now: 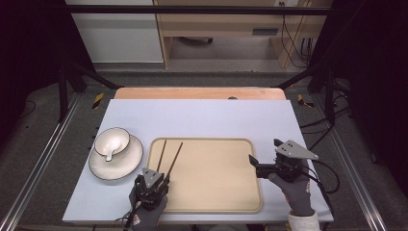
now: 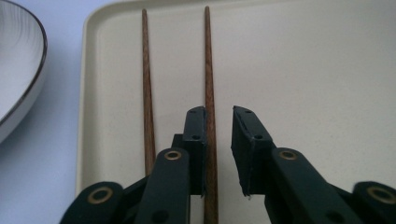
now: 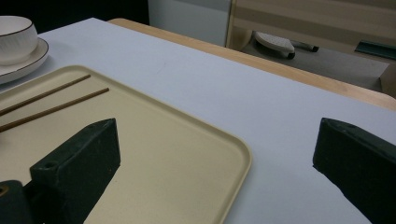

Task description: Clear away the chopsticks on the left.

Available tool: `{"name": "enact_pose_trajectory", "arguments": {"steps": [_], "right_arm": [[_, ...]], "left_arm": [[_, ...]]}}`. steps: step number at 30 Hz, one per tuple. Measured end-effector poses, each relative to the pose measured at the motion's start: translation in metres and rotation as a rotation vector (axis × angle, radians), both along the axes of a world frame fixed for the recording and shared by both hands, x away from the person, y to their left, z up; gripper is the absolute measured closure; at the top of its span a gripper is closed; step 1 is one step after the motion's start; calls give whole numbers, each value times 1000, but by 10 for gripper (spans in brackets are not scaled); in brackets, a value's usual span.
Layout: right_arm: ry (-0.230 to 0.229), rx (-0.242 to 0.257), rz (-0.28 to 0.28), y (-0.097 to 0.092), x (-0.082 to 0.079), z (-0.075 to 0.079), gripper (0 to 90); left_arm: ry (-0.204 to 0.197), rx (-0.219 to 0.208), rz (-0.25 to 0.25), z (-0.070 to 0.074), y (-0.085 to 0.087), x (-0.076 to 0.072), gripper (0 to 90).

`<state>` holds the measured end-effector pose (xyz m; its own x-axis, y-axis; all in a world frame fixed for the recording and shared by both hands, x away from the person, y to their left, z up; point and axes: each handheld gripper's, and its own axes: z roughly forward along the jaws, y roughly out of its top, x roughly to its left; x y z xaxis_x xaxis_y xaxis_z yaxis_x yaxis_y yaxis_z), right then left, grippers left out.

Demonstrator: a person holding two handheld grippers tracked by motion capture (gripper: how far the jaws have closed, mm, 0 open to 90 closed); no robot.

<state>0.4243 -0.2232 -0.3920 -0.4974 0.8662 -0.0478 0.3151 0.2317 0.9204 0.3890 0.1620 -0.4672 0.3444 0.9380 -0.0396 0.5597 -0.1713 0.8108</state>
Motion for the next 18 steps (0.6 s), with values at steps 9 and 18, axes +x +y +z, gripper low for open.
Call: {"name": "enact_pose_trajectory", "arguments": {"steps": [9,18], "right_arm": [[-6,11,1,-2,-1,2,10],[-13,21,0,-4,-2,4,9]], "left_arm": [[-81,-12,-144,35,6,8,583],[-79,-32,-238,57,27,18,297]]}}
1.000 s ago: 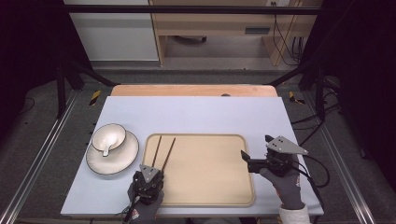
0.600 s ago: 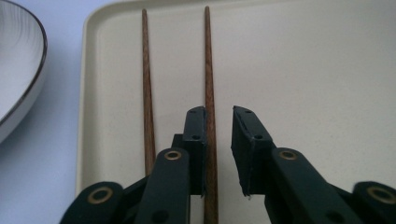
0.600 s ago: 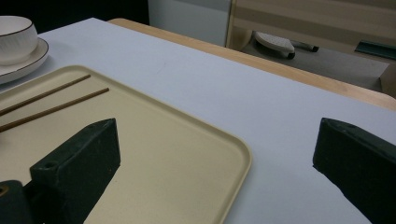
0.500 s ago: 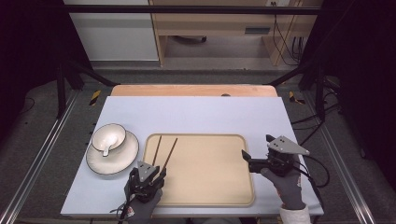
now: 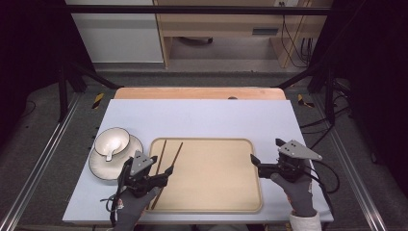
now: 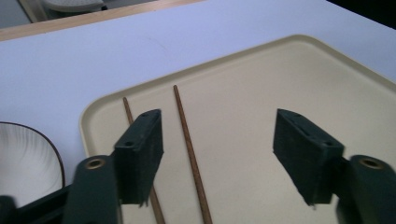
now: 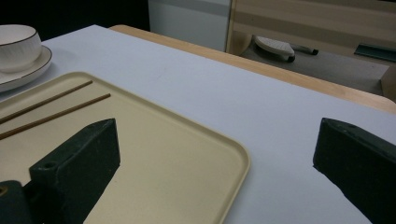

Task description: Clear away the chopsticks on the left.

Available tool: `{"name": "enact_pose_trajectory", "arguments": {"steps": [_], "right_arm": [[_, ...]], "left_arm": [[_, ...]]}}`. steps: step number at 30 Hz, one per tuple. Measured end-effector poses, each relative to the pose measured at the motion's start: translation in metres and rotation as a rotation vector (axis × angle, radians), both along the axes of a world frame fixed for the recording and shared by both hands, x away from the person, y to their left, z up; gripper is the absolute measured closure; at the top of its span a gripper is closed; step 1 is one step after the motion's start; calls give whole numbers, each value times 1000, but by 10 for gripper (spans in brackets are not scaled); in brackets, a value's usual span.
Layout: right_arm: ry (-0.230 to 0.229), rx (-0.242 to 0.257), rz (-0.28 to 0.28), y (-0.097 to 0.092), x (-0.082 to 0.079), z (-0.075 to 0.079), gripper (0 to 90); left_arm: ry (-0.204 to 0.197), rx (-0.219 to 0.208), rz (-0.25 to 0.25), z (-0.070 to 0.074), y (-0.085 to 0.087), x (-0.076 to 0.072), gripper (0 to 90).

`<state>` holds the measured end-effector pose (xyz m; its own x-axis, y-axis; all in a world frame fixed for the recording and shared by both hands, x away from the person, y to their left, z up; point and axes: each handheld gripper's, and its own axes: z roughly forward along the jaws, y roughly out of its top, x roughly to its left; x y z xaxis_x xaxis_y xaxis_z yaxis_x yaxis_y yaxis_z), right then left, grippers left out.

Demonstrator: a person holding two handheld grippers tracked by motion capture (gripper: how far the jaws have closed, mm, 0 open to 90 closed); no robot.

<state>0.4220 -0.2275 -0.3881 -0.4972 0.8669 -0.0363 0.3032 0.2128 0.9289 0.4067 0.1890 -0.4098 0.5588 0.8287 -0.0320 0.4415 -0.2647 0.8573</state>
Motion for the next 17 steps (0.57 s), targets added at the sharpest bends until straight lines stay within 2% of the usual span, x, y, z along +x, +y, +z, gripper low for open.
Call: {"name": "enact_pose_trajectory", "arguments": {"steps": [2,5,11,13,17], "right_arm": [[-3,6,1,-1,0,1,8],[-3,20,3,-3,-1,2,8],[-5,22,0,-4,-1,3,5],[-5,21,-1,-5,-1,3,5],[-5,20,4,-4,-1,2,5]], "left_arm": [[1,-1,-12,1,4,0,259],[-5,-44,-23,-1,24,1,233],[-9,-63,11,-7,46,0,207],[-25,-71,21,-7,52,-1,202],[-39,-76,15,-7,59,-3,202]]}}
